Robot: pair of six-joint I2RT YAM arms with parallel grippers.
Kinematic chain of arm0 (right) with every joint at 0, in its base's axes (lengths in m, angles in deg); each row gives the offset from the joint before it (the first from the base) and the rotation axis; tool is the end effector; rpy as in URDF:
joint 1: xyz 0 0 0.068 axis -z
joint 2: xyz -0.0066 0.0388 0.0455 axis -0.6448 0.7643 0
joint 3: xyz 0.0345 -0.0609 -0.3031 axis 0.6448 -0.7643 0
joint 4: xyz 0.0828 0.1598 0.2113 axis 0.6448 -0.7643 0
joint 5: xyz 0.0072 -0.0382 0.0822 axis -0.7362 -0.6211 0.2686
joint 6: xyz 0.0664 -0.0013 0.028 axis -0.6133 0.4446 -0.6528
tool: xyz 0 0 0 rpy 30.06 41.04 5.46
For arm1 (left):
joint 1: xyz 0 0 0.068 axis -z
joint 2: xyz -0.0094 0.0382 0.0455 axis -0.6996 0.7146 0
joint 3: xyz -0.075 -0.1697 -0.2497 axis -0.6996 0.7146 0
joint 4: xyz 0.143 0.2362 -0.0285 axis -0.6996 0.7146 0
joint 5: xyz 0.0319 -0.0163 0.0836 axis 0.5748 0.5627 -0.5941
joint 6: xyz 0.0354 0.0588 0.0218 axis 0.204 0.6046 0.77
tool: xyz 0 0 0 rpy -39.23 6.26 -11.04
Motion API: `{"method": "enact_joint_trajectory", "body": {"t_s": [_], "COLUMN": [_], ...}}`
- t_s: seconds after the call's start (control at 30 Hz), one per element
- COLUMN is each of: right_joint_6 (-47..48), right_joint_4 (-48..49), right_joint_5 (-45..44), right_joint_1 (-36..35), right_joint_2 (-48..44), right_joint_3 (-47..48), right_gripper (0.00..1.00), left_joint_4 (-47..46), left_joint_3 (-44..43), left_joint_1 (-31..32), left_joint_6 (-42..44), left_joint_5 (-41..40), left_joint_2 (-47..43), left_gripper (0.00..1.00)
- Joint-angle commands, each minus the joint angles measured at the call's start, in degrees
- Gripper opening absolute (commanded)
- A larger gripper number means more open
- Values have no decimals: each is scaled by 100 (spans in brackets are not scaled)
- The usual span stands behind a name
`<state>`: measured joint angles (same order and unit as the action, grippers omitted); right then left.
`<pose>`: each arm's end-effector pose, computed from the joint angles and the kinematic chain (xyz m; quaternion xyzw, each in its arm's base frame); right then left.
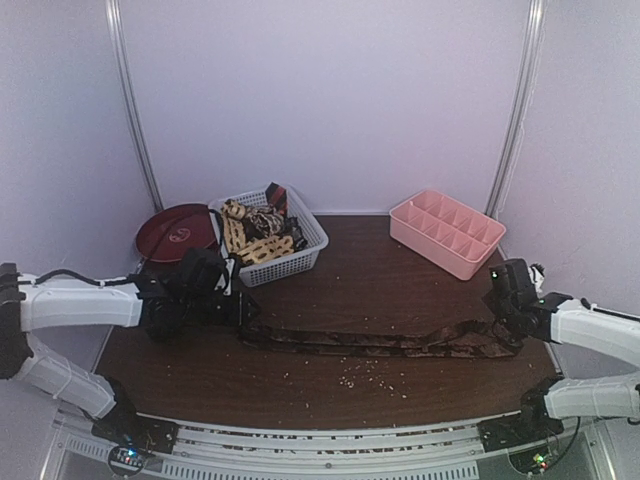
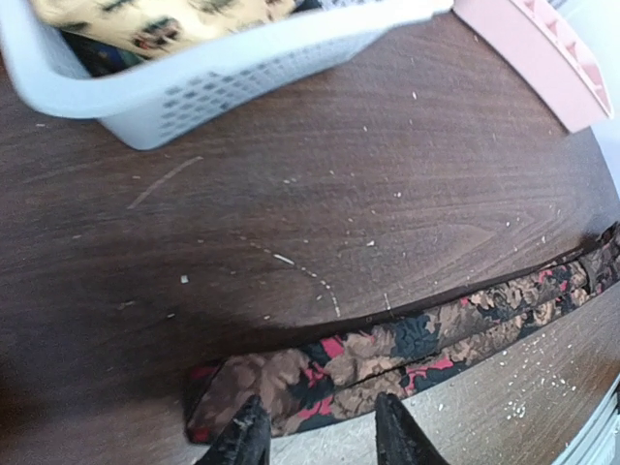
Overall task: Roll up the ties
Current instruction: Place the tie at the center of the board, then flatten out the tie at the center of the board.
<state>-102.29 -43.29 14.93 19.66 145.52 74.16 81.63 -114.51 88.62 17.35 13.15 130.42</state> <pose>0.2053 0.0427 0.2002 0.4251 0.7694 0.0801 0.4700 0.2082 -0.1976 0.2132 0.0100 0.9200 -0.2439 0.3065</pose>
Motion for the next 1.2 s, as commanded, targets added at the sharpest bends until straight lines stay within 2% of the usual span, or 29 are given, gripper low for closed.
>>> {"method": "enact_joint_trajectory", "body": {"t_s": [0.0,0.13,0.2,0.5,0.63,0.83,1.0,1.17], "right_joint_6": [-168,-698,-775,-123,223,-149,-929,-1234], "right_joint_4": [-545,-1576,-1710,-1411,-1433,-2191,-2724,-2772], "right_joint_5": [550,69,-139,-318,-540,-234,32,-159], "right_joint_1": [2,8,15,0,2,-183,-300,-306], "right_joint_2": [733,1371,1580,1913,2104,1795,1297,1321], "right_joint_3": [256,501,509,630,933,1300,1120,857], "right_gripper": [37,37,37,37,35,37,38,39], "left_joint_4": [-913,-701,-519,-31,268,186,21,-211], "left_joint_3": [-89,-125,-70,510,534,465,388,410], "left_joint_1": [8,-2,-6,-106,-241,-265,-266,-263], "left_joint_6": [136,-41,-163,-559,-587,-535,-355,-114], "left_joint_5": [530,141,-210,-1338,-1665,-1378,-970,-585], "left_joint_2": [620,1150,1290,756,531,104,-113,-148], "left_gripper": [37,34,31,16,13,13,18,21]}}
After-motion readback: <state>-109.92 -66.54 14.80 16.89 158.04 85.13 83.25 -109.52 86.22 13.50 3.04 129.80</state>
